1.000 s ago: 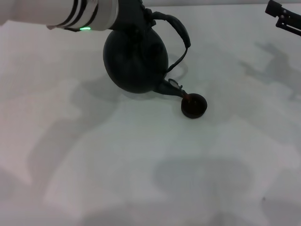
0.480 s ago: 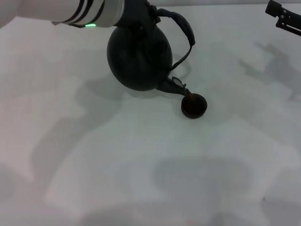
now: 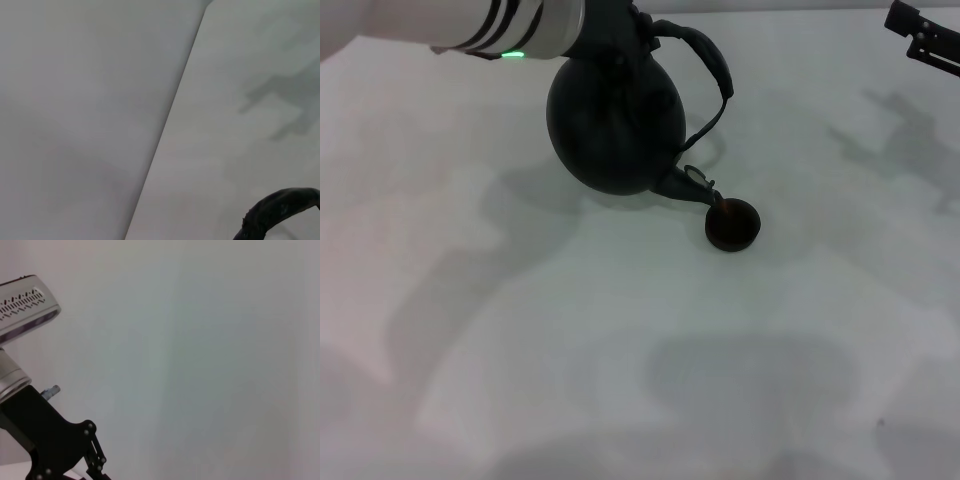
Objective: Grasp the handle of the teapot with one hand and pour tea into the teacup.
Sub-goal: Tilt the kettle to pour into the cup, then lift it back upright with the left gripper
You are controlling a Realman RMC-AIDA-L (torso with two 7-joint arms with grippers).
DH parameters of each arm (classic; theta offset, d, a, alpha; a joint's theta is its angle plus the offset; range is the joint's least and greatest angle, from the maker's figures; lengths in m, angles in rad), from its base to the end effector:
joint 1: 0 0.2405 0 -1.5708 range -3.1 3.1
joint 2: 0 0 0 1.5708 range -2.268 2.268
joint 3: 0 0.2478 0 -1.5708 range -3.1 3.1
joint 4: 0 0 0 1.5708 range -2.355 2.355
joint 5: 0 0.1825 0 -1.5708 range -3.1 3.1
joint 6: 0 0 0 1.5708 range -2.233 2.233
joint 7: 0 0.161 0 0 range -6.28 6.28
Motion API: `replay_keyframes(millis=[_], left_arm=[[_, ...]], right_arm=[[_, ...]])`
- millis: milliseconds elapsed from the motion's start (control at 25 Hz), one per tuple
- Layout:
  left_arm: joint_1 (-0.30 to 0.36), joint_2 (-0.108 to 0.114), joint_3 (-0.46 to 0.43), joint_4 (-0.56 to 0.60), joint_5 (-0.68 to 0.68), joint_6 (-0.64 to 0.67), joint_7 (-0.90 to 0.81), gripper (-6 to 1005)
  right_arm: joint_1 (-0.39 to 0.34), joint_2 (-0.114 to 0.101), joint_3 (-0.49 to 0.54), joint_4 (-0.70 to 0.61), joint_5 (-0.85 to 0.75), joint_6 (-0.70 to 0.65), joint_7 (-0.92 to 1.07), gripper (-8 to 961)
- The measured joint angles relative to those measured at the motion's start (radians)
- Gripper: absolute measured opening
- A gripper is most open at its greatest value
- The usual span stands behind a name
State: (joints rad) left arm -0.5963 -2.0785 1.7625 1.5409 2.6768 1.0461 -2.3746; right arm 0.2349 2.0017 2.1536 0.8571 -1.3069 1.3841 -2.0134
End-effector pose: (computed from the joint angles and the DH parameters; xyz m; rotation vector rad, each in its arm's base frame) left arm -0.0941 0.3571 -0.0411 -2.5068 0.0936 0.2516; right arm 0.2484 0.3069 0.0699 -2.2510 0.2819 0.8555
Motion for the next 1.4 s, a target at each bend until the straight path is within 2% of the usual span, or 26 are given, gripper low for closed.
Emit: replay_keyframes(millis=[960, 1400], left_arm=[[-0.002, 0.0, 0.002, -0.002, 0.003, -0.002, 0.0, 146], [0.029, -0.001, -0.006, 0.043, -0.044, -0.013, -0.039, 143]], right_arm=[[0.001, 0.0, 0.0, -0.013, 0.0, -0.004, -0.008, 825], [0.001, 0.0, 0.0, -0.018, 0.0, -0.015, -0.008, 825]])
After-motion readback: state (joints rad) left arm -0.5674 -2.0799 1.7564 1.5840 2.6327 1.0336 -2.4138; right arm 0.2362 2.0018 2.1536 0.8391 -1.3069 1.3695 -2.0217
